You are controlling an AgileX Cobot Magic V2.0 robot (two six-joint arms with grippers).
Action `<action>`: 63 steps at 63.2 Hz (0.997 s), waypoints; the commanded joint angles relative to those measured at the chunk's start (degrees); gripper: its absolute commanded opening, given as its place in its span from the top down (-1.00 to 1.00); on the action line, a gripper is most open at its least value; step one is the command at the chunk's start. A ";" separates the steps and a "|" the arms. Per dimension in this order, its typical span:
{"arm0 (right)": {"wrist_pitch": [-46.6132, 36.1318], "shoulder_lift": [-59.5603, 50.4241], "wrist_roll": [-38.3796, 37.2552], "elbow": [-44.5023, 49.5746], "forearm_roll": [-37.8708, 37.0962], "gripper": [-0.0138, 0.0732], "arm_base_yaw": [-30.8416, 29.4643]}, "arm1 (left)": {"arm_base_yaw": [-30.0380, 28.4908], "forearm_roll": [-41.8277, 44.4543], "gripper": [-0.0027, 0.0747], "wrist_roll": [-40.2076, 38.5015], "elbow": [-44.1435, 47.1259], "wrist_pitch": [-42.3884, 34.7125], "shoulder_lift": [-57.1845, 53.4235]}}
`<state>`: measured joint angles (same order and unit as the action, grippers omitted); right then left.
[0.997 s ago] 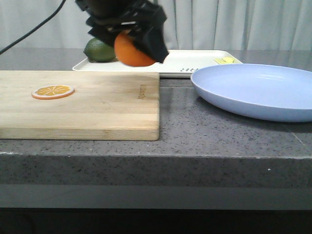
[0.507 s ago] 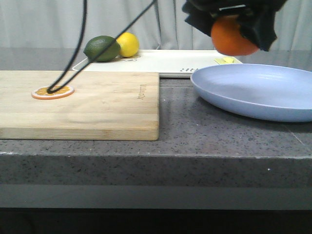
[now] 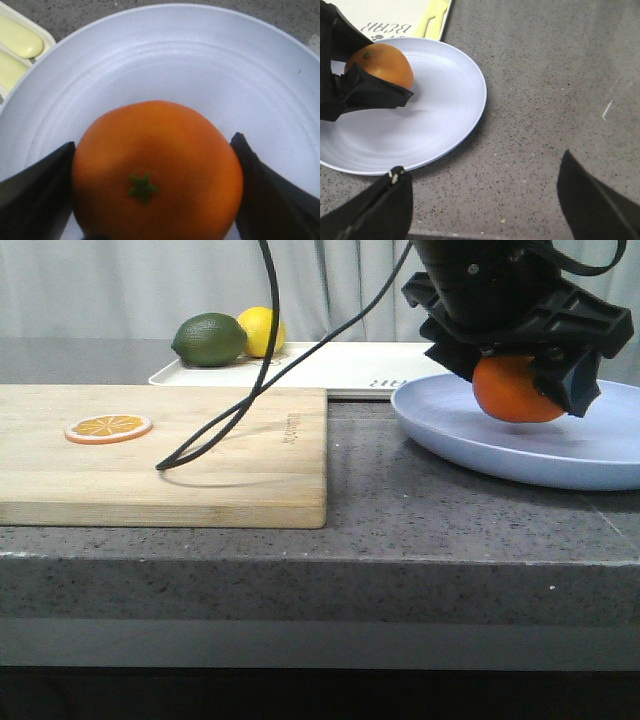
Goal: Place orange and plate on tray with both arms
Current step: 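Carry the orange with the left gripper over the blue plate and lower, then open the left gripper and withdraw it upward from the orange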
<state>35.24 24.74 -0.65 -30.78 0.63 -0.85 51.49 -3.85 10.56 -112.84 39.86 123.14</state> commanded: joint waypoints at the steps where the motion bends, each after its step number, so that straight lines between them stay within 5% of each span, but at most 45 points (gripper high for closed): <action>1: -3.71 0.85 0.65 -1.96 0.12 -0.69 -0.39 | 0.52 -0.87 -0.41 -0.35 -2.31 -3.26 -3.73; 27: -3.64 0.85 0.65 -1.96 0.12 -0.69 -0.39 | 0.61 -3.68 -0.41 -0.35 -2.31 -3.18 -1.98; 45: -3.22 0.85 0.65 -1.96 0.12 -0.69 -0.39 | 0.61 -3.84 -0.82 -0.51 -2.31 -2.41 -2.13; 63: -3.31 0.85 0.65 -1.96 0.12 -0.69 -0.39 | 0.51 -5.20 -0.81 -3.66 -2.31 6.36 -11.70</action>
<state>35.64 24.74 -0.65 -30.78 0.63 -0.85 51.59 -7.70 8.02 -113.13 47.05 120.00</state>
